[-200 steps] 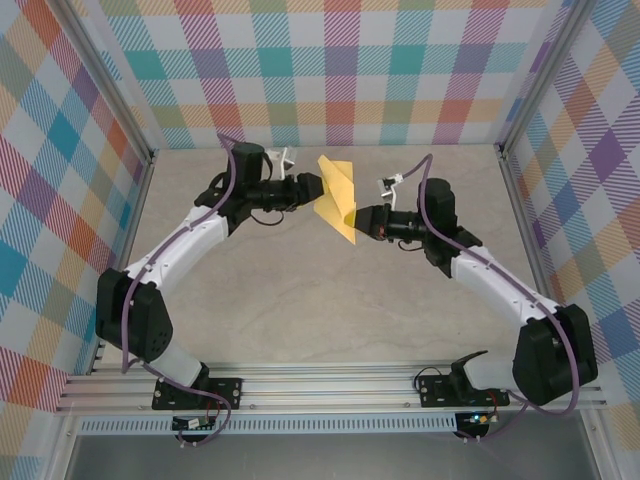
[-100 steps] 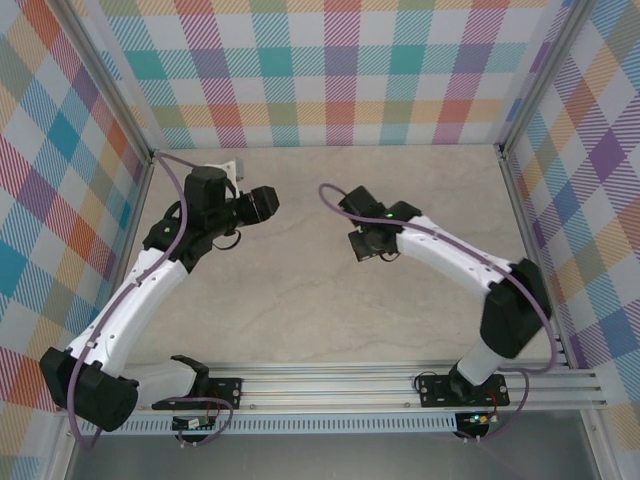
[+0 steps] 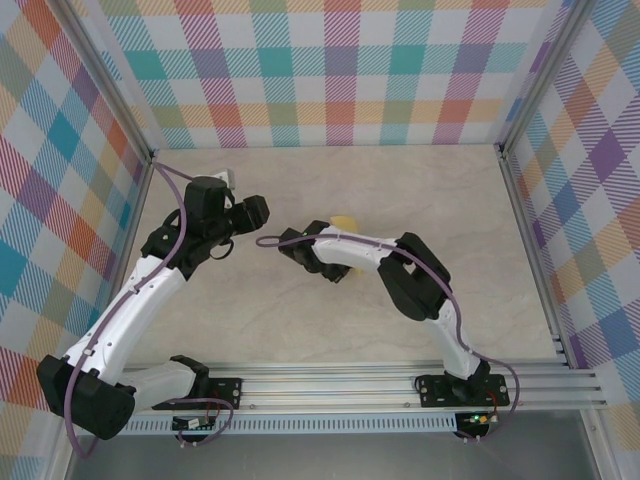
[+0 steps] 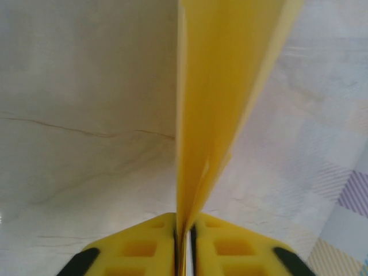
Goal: Fold a paper plane with a square sheet of paper (fold left side to right side)
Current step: Turn over the paper at the center of the table.
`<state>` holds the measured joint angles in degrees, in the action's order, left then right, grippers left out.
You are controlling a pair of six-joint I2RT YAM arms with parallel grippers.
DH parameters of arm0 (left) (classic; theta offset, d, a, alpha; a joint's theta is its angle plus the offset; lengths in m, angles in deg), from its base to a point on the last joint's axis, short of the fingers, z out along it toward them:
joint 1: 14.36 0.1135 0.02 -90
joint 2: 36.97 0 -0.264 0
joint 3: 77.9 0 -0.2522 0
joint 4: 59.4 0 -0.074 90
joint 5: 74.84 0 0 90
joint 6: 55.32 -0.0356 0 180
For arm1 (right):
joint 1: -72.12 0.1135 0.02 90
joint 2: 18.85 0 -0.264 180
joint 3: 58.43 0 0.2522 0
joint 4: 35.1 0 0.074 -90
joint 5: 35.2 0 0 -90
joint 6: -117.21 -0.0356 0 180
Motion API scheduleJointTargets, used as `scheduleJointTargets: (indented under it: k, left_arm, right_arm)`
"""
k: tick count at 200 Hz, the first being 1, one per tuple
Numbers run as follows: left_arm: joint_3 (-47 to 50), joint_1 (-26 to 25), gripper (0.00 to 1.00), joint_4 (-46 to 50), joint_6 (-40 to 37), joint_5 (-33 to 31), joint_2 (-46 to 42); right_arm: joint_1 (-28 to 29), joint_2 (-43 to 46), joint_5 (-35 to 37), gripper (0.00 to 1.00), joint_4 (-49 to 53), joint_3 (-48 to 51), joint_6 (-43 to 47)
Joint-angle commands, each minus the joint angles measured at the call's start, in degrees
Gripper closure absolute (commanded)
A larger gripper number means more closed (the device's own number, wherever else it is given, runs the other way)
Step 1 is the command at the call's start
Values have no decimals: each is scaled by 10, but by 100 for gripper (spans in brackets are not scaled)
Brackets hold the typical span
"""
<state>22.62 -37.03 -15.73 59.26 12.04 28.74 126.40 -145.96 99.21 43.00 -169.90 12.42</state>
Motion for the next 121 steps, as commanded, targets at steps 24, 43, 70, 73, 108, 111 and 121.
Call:
scheduleJointTargets:
  k: [24, 43, 70, 73, 108, 111, 121]
  left_arm:
    - [9, 3, 30, 5, 9, 0, -1]
    - [14, 3, 30, 0, 20, 17, 11]
    - [61, 3, 30, -83, 64, 104, 39]
    - [67, 3, 30, -95, 70, 118, 45]
    - [88, -13, 33, -217, 117, 257, 158]
    - [86, -16, 33, -223, 119, 266, 170]
    - [79, -29, 33, -241, 125, 285, 208]
  right_arm:
    - [7, 81, -161, 51, -16, 30, -12]
    - [-8, 156, -241, 42, -58, 79, -11]
    - [-66, 263, -331, 40, -123, 161, -23]
    - [-75, 275, -342, 40, -133, 171, -23]
    - [-195, 379, -490, 36, -244, 288, -40]
    - [-203, 385, -502, 36, -254, 297, -42]
    - [-234, 399, -536, 36, -282, 324, -53]
